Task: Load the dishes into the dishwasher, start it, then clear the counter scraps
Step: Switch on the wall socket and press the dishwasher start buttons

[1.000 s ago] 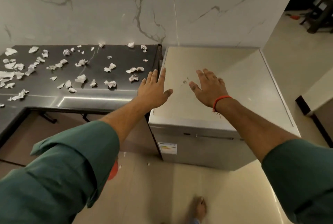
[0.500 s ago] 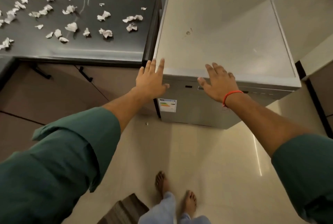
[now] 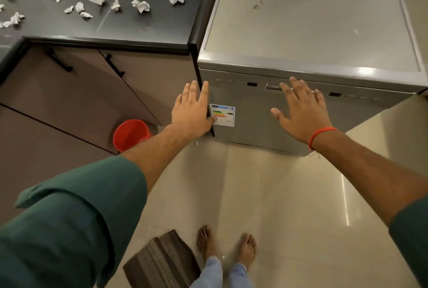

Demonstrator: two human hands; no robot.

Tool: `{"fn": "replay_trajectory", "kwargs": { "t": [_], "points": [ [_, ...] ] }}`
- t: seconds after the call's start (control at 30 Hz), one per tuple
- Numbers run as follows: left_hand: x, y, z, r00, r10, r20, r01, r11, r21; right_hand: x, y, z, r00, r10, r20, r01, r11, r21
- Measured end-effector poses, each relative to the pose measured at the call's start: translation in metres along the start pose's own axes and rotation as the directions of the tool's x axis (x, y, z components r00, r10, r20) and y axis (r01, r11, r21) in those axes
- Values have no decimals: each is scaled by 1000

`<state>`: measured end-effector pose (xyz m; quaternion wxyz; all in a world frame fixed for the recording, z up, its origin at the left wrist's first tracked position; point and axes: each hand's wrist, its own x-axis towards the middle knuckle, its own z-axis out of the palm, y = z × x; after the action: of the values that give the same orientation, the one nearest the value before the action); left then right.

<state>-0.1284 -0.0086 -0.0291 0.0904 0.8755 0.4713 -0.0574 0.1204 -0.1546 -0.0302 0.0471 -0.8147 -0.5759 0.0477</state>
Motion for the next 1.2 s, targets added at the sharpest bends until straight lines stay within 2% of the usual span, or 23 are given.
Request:
{"fn": "replay_trajectory", "kwargs": {
  "t": [0.13, 0.2, 0.37, 0.43, 0.67, 0.87, 1.0, 1.2],
  "points": [
    [16, -5, 12, 998, -43, -36, 40, 997, -63, 10, 4, 5, 994, -60, -96, 59, 998, -16],
    [24, -11, 18, 995, -31, -97, 23, 997, -79, 16, 7, 7, 988, -73, -138, 69, 997, -32],
    [58, -33, 25, 936, 138, -324, -123, 990, 66, 39, 14, 9, 979, -98, -178, 82, 992, -93],
    [70, -37, 28, 910, 194, -366, -147, 977, 151, 43, 16, 13, 973, -112, -203, 91, 990, -110],
    [110, -33, 43, 815, 353, -458, -249, 929, 273, 70, 22, 32, 944, -126, -305, 91, 988, -128],
    [135, -29, 46, 759, 348, -550, -245, 936, 254, 79, 24, 50, 897, -126, -423, 107, 992, -68],
    [143, -29, 53, 731, 318, -603, -221, 947, 232, 78, 25, 60, 892, -120, -437, 114, 993, -40],
    [151, -21, 57, 702, 236, -673, -180, 972, 153, 85, 15, 61, 879, -43, -476, 30, 999, -34]
  ]
}}
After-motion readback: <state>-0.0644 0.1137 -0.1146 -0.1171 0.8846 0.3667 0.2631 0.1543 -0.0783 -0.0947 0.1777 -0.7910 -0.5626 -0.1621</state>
